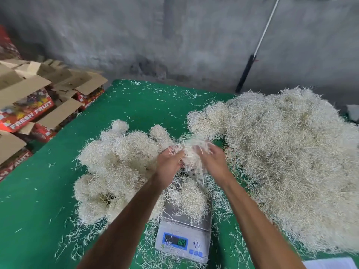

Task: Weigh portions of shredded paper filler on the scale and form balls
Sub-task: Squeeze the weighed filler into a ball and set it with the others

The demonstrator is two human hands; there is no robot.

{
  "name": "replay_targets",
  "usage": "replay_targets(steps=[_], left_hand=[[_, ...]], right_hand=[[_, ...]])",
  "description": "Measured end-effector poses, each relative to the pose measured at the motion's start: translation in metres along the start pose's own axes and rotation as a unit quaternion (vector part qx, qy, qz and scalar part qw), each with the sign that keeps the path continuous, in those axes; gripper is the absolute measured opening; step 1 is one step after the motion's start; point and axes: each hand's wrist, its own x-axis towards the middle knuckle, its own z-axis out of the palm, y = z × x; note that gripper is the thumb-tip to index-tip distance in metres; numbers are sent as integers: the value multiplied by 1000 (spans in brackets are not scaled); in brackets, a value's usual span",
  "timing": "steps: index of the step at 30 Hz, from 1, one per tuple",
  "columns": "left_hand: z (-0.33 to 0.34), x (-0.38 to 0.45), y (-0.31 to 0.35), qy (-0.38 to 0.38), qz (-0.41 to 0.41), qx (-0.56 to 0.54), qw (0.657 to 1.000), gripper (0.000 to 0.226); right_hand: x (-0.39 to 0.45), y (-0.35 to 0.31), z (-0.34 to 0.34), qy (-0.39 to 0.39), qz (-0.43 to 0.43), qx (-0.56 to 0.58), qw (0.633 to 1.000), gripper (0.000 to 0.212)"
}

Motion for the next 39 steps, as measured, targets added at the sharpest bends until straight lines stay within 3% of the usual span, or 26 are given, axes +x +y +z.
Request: replay_targets(steps=[3, 6, 8, 10, 12, 15, 22, 28, 31, 34, 35, 39], left_hand=[[-23, 9, 5, 34, 31, 92, 995, 25], [-26, 19, 9, 75, -1, 5, 997, 34], [-4, 18, 2, 37, -31, 7, 999, 43], [-2, 18, -2, 49, -38, 24, 998, 56], [-17, 28, -1, 97, -11, 8, 995, 46], [-20, 34, 2, 116, 5, -44, 992, 43], [-23, 47, -5, 130, -28, -85, 987, 38], [-52, 59, -18, 182, -99, -124, 970, 40], [-70, 57, -30, 175, -52, -89, 979, 50], [-70, 63, -26, 185, -100, -241, 947, 55], [-71, 63, -29, 181, -115, -247, 945, 56], [-76, 61, -48, 137, -58, -34, 988, 78]], right_hand=[[7, 1, -16, 14, 15, 2, 1000, 71], [14, 6, -18, 60, 43, 17, 997, 62], [14, 6, -2, 54, 35, 17, 998, 49], [15, 8, -6, 77, 23, 13, 997, 43], [19, 15, -28, 143, 34, 41, 988, 55], [21, 22, -41, 179, 66, 59, 980, 69], [22, 35, -60, 166, 78, 58, 981, 67], [25, 40, -81, 254, 109, 105, 955, 62], [25, 41, -101, 301, 121, 121, 938, 63], [22, 43, -98, 326, 109, 114, 932, 65], [21, 45, -97, 326, 113, 123, 930, 66], [18, 51, -99, 324, 172, 167, 915, 64]])
